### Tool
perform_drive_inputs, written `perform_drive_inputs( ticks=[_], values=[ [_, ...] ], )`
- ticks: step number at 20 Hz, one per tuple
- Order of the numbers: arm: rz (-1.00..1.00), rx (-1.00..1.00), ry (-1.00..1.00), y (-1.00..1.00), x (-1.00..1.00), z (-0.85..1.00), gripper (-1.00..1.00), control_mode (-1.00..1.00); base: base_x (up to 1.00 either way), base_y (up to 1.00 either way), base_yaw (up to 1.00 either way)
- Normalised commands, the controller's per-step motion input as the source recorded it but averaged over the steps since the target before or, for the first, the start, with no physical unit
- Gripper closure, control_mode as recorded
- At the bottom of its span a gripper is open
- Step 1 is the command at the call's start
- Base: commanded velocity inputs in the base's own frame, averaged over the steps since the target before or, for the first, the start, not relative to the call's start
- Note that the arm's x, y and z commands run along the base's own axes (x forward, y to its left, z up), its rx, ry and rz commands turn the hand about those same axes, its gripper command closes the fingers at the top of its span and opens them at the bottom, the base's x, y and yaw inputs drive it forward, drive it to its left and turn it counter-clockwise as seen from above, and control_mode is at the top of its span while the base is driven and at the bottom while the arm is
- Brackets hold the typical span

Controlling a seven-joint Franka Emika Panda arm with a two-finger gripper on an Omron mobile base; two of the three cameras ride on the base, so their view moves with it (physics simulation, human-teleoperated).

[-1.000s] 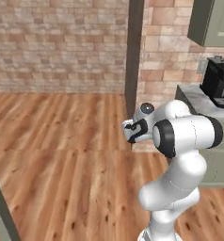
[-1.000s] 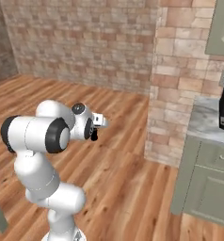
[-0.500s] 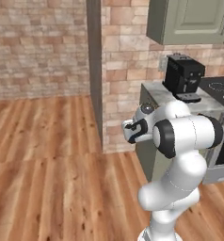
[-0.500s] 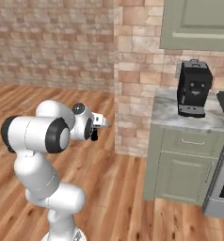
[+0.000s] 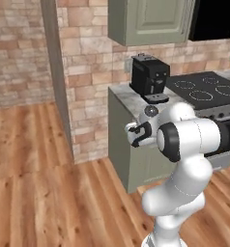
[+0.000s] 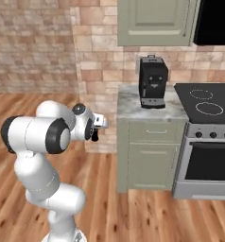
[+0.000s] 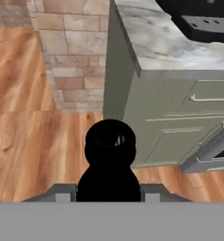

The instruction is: Place the large bottle from the dining counter next to the other large bottle outside the sink, and place the small bottle from the dining counter next to the other small bottle inside the sink.

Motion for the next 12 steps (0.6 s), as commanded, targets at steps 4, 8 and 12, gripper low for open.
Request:
perform_drive_inputs(
  ticks=[4,8,12],
  values=[
    [0.0,0.0,0.0,0.0,0.0,0.0,1.0,1.0,0.0,-0.39,-0.35],
    [0.0,0.0,0.0,0.0,0.0,0.0,1.0,1.0,0.0,-0.38,-0.34],
    [0.0,0.0,0.0,0.0,0.0,0.0,1.0,1.0,0.0,-0.41,-0.34]
  ],
)
